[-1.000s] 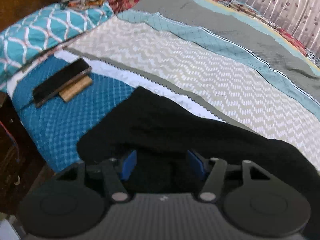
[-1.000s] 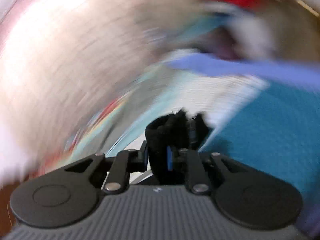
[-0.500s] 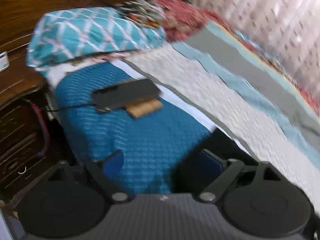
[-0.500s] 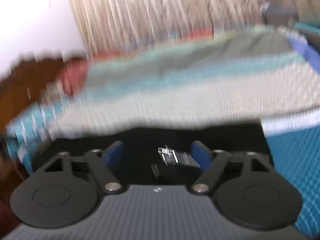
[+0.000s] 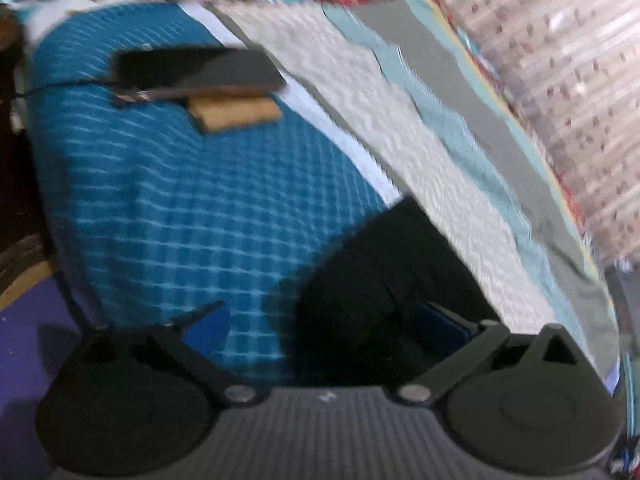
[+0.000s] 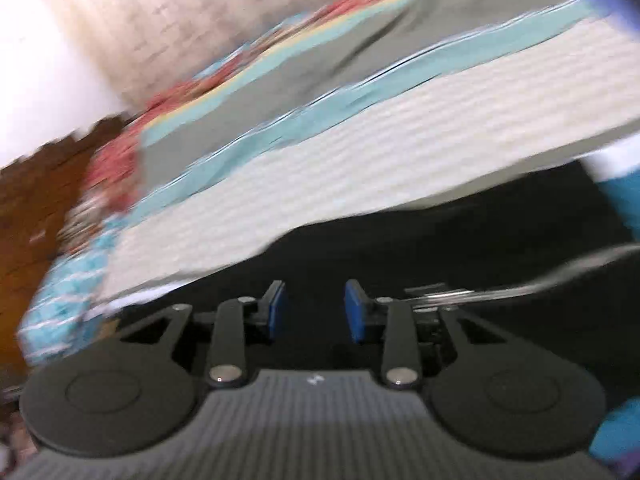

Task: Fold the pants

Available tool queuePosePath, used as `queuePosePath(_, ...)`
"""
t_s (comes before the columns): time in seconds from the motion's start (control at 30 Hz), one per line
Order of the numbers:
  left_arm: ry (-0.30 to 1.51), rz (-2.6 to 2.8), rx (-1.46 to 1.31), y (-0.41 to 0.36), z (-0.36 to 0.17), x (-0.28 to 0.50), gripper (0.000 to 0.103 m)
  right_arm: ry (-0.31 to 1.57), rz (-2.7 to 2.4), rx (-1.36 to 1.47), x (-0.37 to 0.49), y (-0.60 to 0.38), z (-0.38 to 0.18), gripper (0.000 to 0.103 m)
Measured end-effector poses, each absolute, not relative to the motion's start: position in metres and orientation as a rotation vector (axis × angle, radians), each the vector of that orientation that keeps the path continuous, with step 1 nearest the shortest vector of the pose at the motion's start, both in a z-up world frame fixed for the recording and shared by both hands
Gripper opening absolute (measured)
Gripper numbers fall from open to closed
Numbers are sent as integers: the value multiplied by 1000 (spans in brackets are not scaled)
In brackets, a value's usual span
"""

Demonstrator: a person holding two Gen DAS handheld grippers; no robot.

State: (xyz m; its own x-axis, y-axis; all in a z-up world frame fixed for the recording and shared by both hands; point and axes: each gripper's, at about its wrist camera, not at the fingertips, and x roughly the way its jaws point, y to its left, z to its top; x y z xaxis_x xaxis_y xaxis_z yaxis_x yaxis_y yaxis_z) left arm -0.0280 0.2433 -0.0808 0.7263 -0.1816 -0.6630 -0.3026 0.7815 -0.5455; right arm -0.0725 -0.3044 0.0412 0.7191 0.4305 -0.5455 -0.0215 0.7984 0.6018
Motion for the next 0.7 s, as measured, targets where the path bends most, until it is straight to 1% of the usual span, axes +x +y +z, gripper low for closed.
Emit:
queuePosePath(0.03,766,82,-659,238,-83,-20,102,779,340,628,-60,-280,40,33)
queuePosePath(0.07,751,86,-626,233,-83,-15,102,826,400,643,-49,-258,37,26)
queuePosePath(0.1,737,87,-592,228,-82,-10,98,883,468,661,-35,-231,32,21)
queuePosePath(0.13,725,94,-552,223,-80,-6,75,932,531,686,-20,-209,25,20)
queuePosePath(0.17,714,98,-510,218,-78,-5,57,993,601,723,-7,-182,16,19)
queuePosePath(0.2,711,90,-469,214,-75,-3,36,1067,653,760,7,-156,3,18)
queuePosePath(0.23,713,86,-453,212,-72,-2,29,1131,669,779,16,-135,-5,18)
queuePosePath(0.27,709,88,-457,211,-69,-3,24,1205,656,776,27,-112,-19,18)
queuePosePath(0.3,706,78,-467,211,-65,-5,20,1265,631,765,36,-99,-34,7)
queuePosePath(0.33,694,64,-478,210,-58,-8,18,1276,604,790,37,-90,-46,0)
queuePosePath(0.43,607,-45,-461,192,-27,-23,18,1291,607,913,35,-99,-44,2)
queuePosePath(0.47,575,-95,-423,178,-16,-28,18,1268,626,917,32,-107,-37,10)
queuePosePath(0.5,546,-148,-368,160,-5,-33,18,1223,630,926,26,-121,-28,11)
queuePosePath(0.53,522,-203,-319,142,3,-37,13,1179,631,945,22,-132,-26,11)
queuePosePath(0.57,502,-277,-277,124,9,-42,10,1127,630,970,16,-153,-20,12)
queuePosePath(0.63,497,-422,-210,86,14,-48,11,1032,574,1009,-1,-200,-12,14)
queuePosePath(0.67,502,-471,-170,65,12,-50,11,991,530,1025,-11,-224,-7,17)
queuePosePath(0.7,509,-515,-128,45,8,-51,14,943,485,1046,-23,-247,-2,22)
